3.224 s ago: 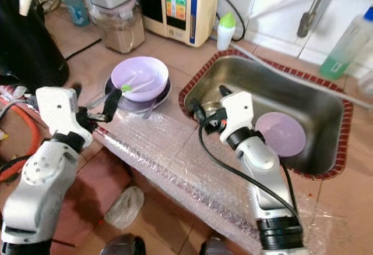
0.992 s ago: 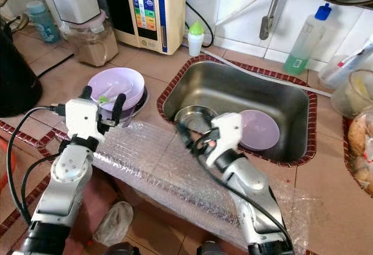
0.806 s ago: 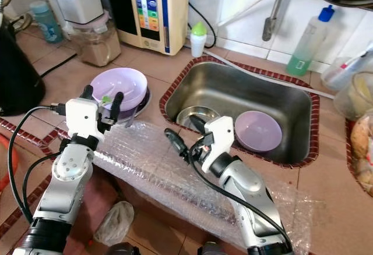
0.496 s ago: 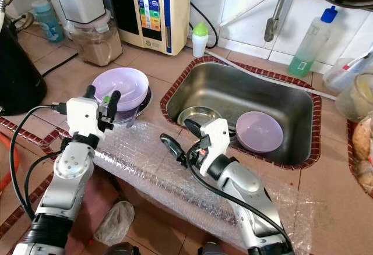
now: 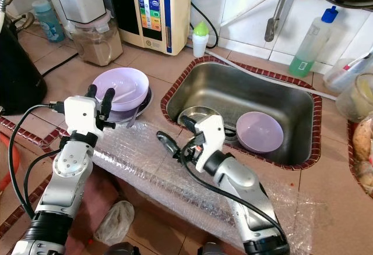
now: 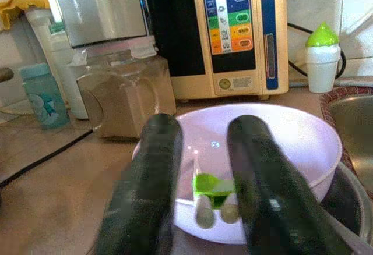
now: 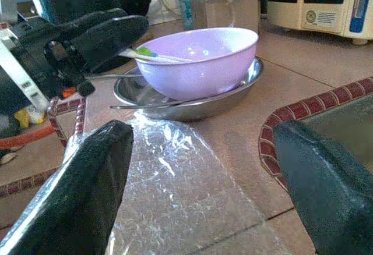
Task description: Kitchen organization
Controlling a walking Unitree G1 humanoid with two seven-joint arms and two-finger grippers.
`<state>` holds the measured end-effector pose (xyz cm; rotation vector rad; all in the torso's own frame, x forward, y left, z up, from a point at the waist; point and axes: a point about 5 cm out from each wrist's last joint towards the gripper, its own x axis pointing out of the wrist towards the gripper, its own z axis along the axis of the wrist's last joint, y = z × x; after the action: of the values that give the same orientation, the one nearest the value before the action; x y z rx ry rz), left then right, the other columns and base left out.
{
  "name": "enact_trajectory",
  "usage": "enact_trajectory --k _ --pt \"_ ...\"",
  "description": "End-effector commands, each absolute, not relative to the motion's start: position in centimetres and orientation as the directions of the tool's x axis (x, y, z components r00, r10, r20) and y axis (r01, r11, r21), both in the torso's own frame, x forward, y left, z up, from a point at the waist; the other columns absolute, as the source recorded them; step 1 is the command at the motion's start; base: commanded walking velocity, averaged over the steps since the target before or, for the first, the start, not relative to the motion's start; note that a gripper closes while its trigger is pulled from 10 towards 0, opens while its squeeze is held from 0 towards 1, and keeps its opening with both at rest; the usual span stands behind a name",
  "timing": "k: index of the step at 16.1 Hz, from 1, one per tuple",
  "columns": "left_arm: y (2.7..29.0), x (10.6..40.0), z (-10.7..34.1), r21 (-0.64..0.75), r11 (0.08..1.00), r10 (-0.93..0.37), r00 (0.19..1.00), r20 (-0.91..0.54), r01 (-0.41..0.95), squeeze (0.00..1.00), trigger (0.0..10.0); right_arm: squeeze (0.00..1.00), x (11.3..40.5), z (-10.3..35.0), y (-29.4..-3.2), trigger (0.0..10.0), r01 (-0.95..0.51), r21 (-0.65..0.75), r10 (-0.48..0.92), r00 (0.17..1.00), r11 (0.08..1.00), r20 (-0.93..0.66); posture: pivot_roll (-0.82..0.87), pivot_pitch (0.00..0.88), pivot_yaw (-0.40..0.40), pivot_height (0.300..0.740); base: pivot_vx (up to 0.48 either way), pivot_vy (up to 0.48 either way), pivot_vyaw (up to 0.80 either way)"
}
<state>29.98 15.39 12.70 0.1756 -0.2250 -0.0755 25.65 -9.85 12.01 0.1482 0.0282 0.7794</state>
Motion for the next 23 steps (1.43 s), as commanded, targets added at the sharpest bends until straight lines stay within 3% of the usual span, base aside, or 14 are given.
enact_trajectory --k 1,4,16,17,18,19,23 --pt "15.4 30.2 12.9 0.177 0.982 -0.100 0.970 0.221 0.061 0.00 0.0 0.00 25.9 12.2 -9.8 10.0 -0.705 0.132 0.708 0.706 0.697 0.035 -0.03 0.000 0.010 0.740 0.000 0.000 0.00" --pt "15.2 30.2 12.6 0.158 0.985 -0.102 0.972 0.210 0.070 0.00 0.0 0.00 25.8 12.0 -9.7 10.0 -0.730 0.120 0.733 0.679 0.673 0.019 -0.03 0.000 0.008 0.740 0.000 0.000 0.00" --pt "15.6 29.7 15.1 0.183 0.979 -0.138 0.944 0.298 0.085 0.00 0.0 0.00 27.3 12.3 -10.3 10.0 -0.683 0.077 0.681 0.730 0.727 0.048 -0.02 0.000 0.004 0.740 0.000 0.000 0.00" --pt "16.1 29.1 15.5 0.213 0.976 -0.122 0.939 0.322 0.053 0.00 6.9 0.00 27.3 12.3 -10.4 10.0 -0.680 0.074 0.679 0.733 0.729 0.049 -0.02 0.000 0.002 0.740 0.000 0.000 0.00" --pt "16.3 28.9 15.7 0.213 0.976 -0.114 0.937 0.331 0.043 0.00 10.0 0.00 27.3 12.3 -10.4 10.0 -0.680 0.074 0.678 0.733 0.730 0.049 -0.02 0.000 0.002 0.740 0.000 0.000 0.00" --pt "16.4 28.4 15.6 0.192 0.981 -0.097 0.936 0.338 0.032 1.00 10.0 0.00 27.3 12.2 -10.4 10.0 -0.680 0.073 0.678 0.734 0.730 0.049 -0.01 0.000 -0.001 0.740 0.000 0.000 0.00" --pt "16.1 26.7 13.1 0.186 0.981 -0.106 0.954 0.282 0.054 1.00 10.0 0.00 27.4 12.1 -10.2 10.0 -0.686 0.067 0.685 0.727 0.724 0.046 0.00 0.000 -0.008 0.740 0.000 0.000 0.00"
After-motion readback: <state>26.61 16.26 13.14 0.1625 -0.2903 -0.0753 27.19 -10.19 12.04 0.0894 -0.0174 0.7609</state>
